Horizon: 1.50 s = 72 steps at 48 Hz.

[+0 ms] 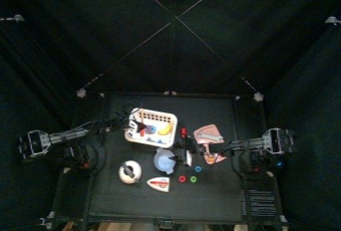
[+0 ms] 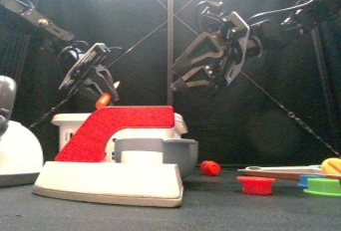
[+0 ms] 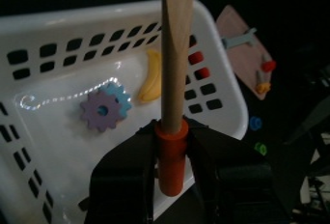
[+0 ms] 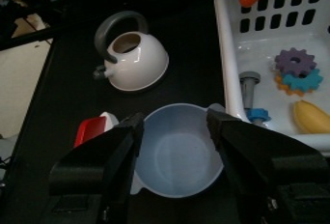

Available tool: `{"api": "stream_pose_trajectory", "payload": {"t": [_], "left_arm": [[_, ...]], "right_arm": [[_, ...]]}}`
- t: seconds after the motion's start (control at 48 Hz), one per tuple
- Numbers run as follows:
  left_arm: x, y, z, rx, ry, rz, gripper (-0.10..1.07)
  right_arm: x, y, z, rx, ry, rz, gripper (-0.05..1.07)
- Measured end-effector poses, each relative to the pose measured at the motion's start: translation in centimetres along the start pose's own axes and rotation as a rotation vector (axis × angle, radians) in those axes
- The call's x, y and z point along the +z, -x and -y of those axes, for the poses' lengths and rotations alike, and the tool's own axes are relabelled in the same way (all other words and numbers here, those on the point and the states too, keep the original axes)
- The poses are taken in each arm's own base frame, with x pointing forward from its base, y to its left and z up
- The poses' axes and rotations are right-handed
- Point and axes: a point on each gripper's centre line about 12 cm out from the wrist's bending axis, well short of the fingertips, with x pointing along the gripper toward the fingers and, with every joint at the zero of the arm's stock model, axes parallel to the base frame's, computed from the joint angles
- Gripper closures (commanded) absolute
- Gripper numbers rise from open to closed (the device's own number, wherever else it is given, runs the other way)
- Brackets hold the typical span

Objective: Place screwdriver in basket

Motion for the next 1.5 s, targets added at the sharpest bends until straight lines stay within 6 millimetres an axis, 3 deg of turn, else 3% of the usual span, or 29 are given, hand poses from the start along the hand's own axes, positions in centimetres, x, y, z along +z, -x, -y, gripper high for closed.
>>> {"api": "stream_pose_trajectory", "payload": {"t": [0.229, 0.604, 1.062, 1.5], "left_arm": [[0.1, -2.0, -1.5, 0.093, 0.01, -0.104, 0.5], [-0.3, -2.1, -2.2, 0.126, 0.023, -0.156, 0.49], [-0.6, -2.5, -2.6, 0.14, 0.029, -0.175, 0.25], [-0.4, -2.4, -2.5, 0.137, 0.022, -0.163, 0.25]], "right_arm": [[-0.3, -0.3, 0.1, -0.001, 0.0, -0.009, 0.14], [-0.6, -0.5, 0.1, -0.001, -0.004, -0.02, 0.14], [-0.9, -0.8, 0.0, 0.002, -0.003, -0.028, 0.14], [-0.9, -0.8, 0.0, 0.0, -0.002, -0.033, 0.14]]}}
